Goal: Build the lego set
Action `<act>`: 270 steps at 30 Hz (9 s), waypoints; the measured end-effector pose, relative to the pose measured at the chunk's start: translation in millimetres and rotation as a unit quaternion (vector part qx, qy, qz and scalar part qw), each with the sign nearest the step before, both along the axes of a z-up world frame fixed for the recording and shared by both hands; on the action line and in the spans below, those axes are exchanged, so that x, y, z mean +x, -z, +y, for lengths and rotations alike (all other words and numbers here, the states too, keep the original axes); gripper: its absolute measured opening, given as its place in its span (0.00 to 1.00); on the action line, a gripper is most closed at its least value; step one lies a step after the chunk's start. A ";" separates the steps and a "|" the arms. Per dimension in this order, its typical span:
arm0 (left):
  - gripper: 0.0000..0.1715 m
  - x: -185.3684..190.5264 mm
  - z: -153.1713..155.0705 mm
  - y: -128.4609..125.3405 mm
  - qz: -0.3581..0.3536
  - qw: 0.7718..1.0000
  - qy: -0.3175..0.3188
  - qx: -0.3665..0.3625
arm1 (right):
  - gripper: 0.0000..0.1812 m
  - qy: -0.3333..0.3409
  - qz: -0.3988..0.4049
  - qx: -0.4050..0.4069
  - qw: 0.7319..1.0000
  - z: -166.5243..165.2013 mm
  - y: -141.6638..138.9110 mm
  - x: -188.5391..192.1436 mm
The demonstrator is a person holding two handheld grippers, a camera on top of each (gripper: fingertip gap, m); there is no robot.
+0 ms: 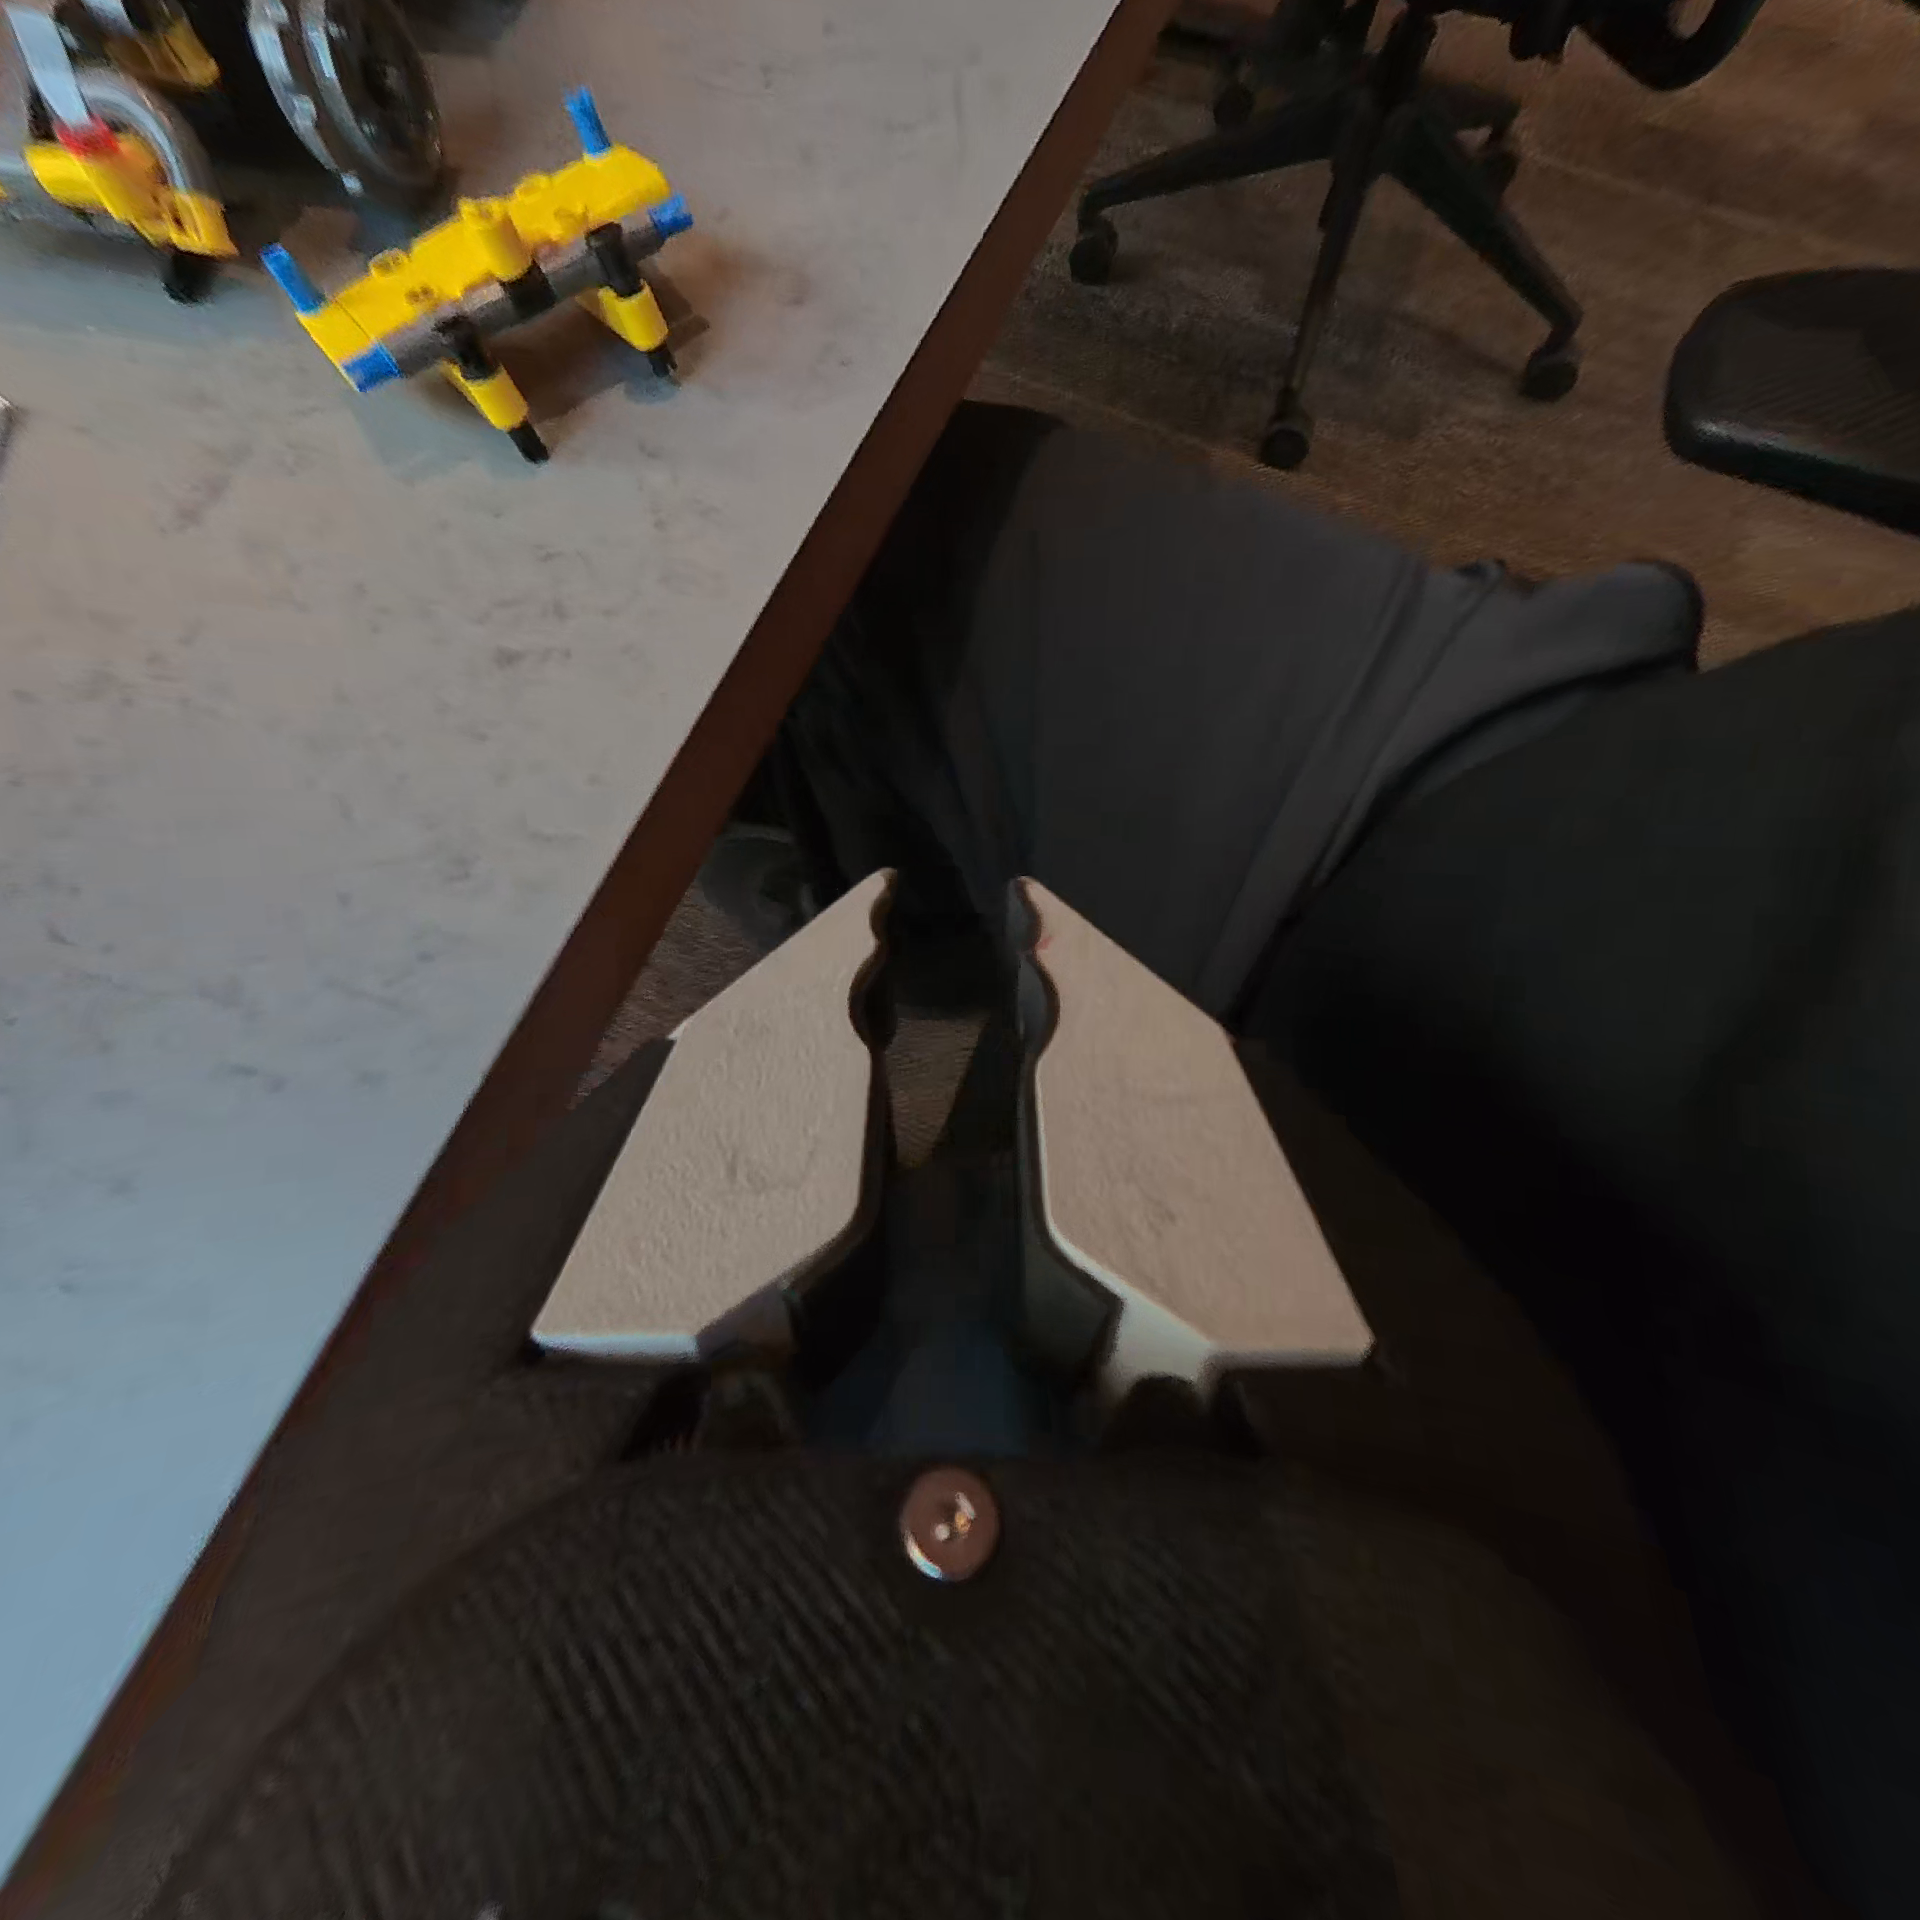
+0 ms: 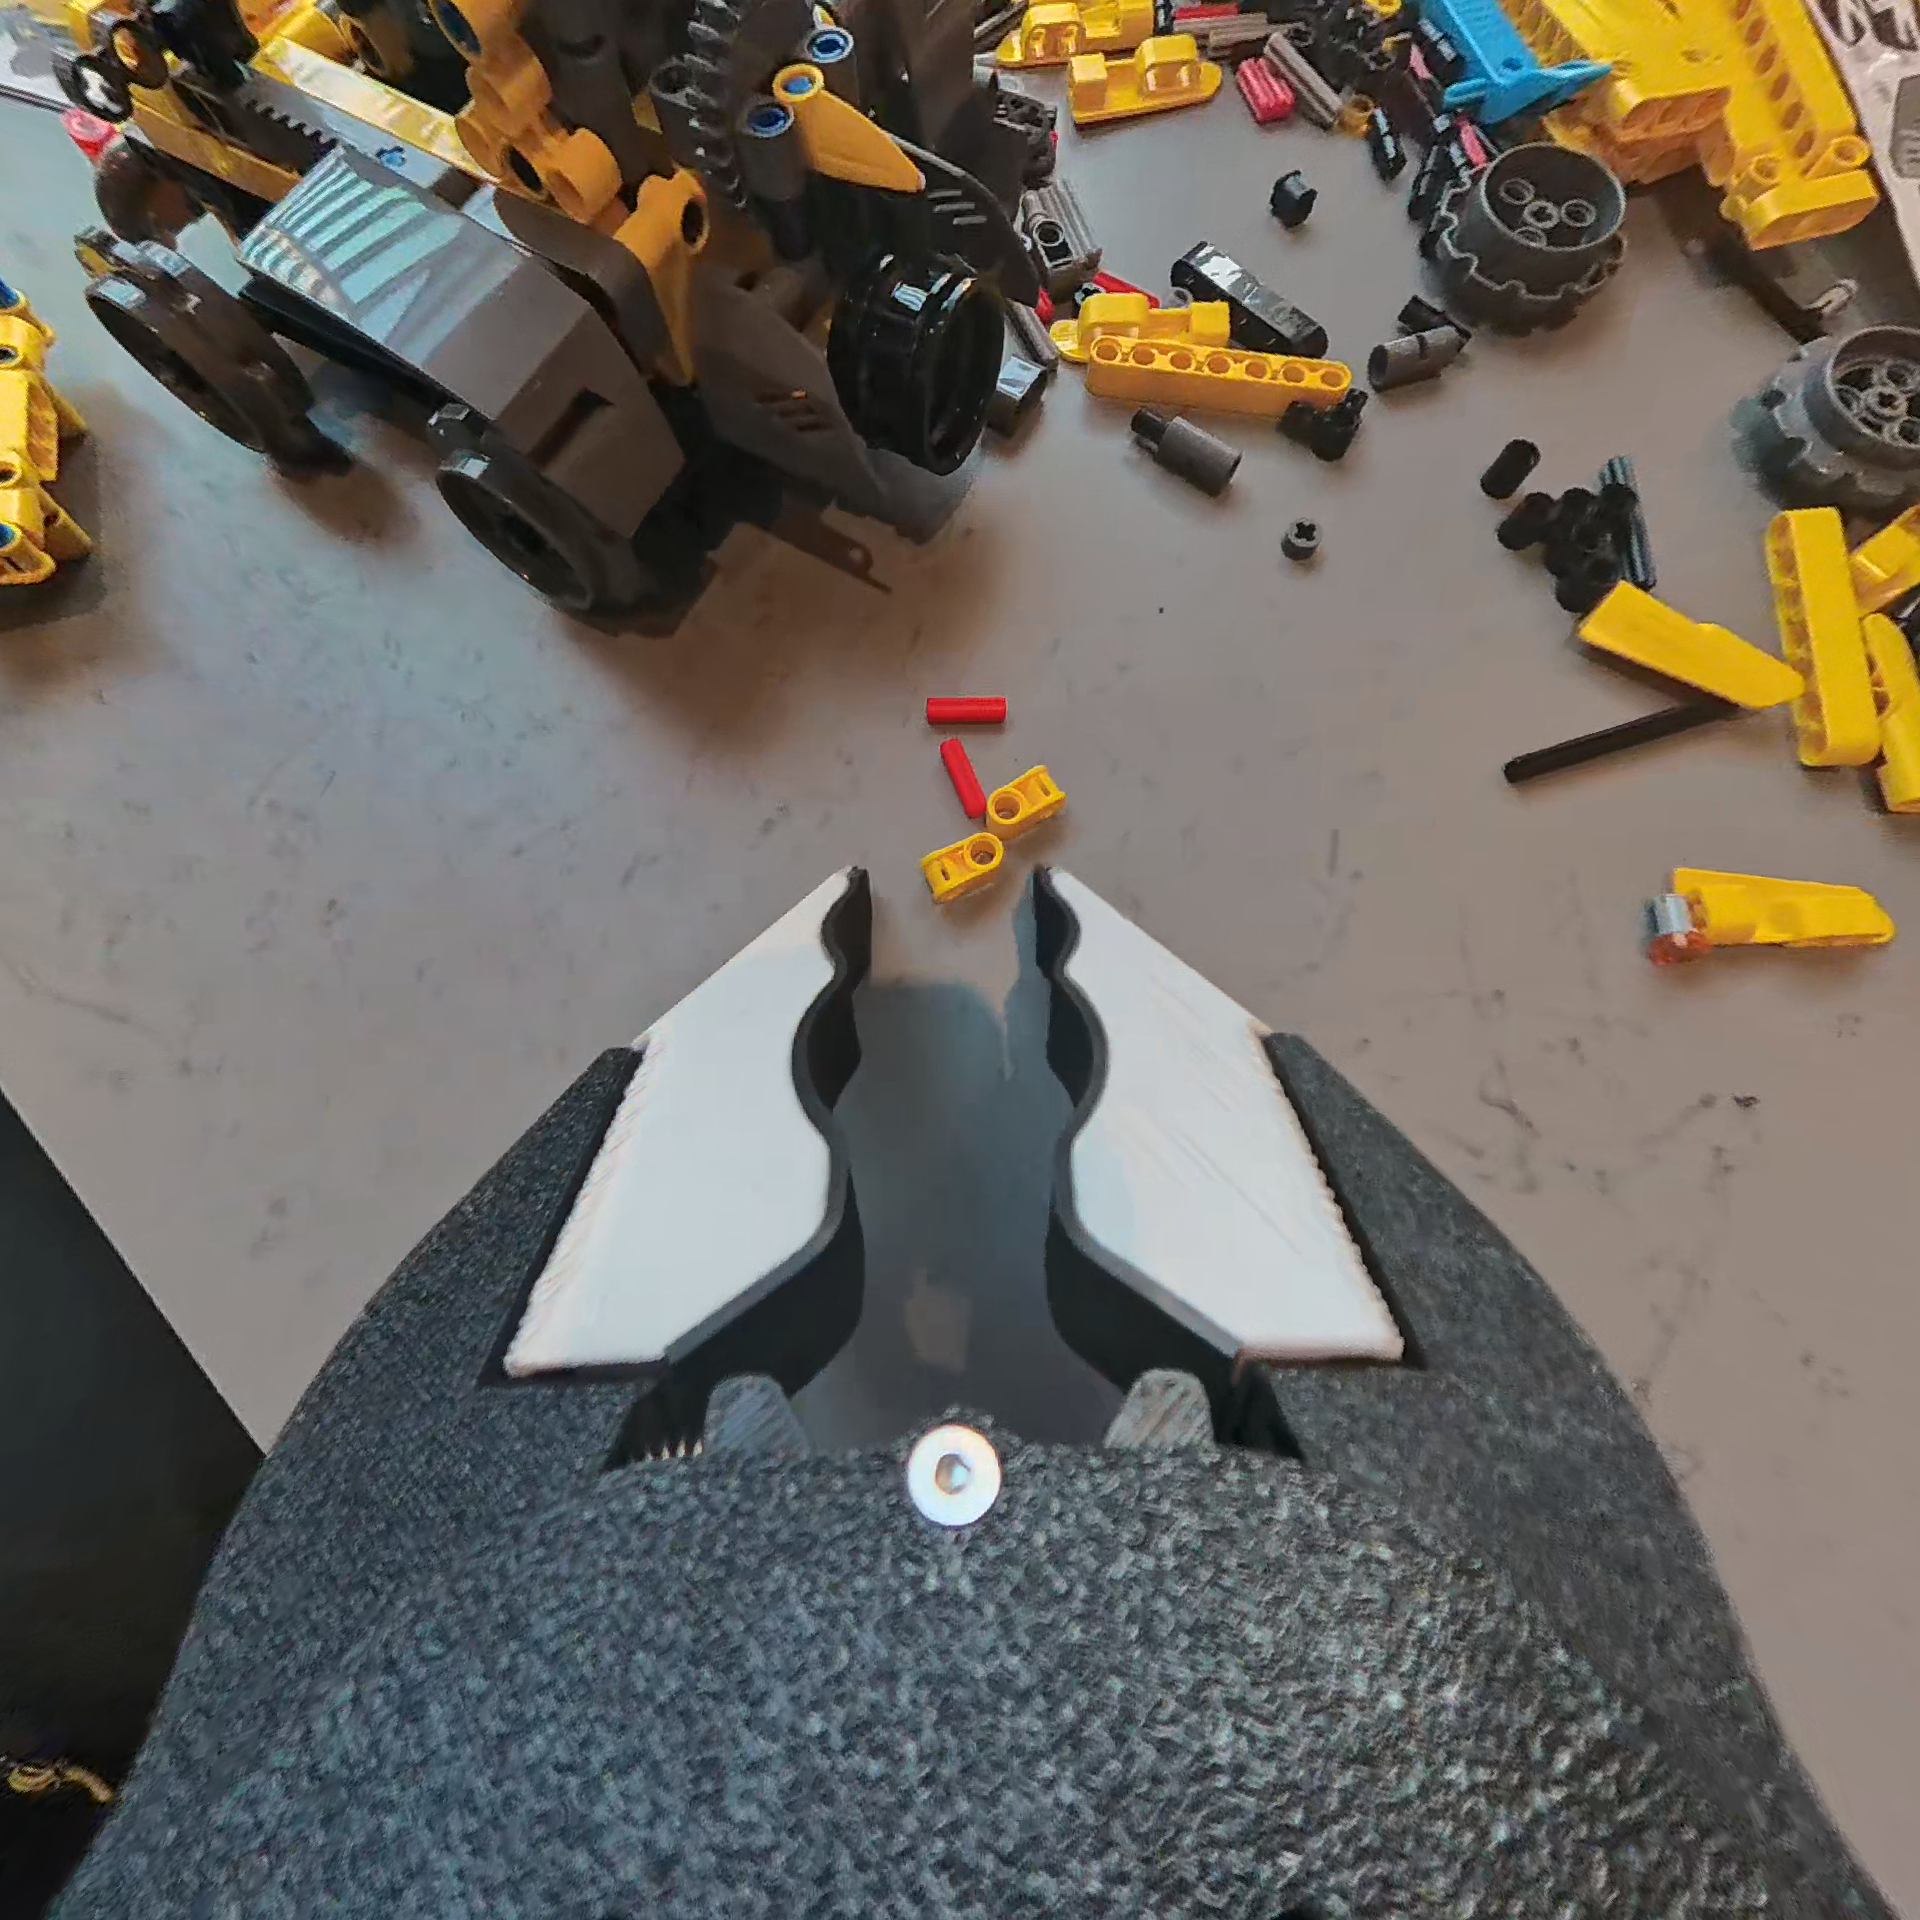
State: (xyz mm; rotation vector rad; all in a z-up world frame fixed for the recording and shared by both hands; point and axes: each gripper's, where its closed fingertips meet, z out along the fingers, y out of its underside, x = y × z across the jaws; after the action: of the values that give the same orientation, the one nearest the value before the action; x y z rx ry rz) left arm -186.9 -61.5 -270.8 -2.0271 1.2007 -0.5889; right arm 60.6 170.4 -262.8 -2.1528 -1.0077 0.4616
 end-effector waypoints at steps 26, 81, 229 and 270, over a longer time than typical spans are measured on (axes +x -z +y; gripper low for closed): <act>0.09 -1.6 -7.2 14.8 -0.014 0.998 -0.005 -0.057 | 0.15 -0.002 0.005 0.013 1.000 -27.5 -5.0 -1.9; 0.10 28.8 36.0 -89.9 -0.338 0.925 -0.032 -0.172 | 0.09 -0.153 0.100 0.329 0.926 -158.4 -105.7 -196.8; 0.00 -25.7 88.1 -53.6 -0.212 0.976 0.012 -0.047 | 0.00 0.117 -0.006 0.291 0.950 64.6 -65.6 -25.1; 0.06 -25.1 92.3 -48.3 -0.224 0.965 0.003 -0.134 | 0.10 0.019 -0.003 0.089 0.996 23.9 -30.2 -12.3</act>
State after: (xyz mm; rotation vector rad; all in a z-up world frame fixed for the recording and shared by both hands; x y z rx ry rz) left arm -212.0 30.7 -222.5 -1.9547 0.8891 -1.1949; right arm 48.3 194.3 -232.7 -2.0108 -0.9729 0.3330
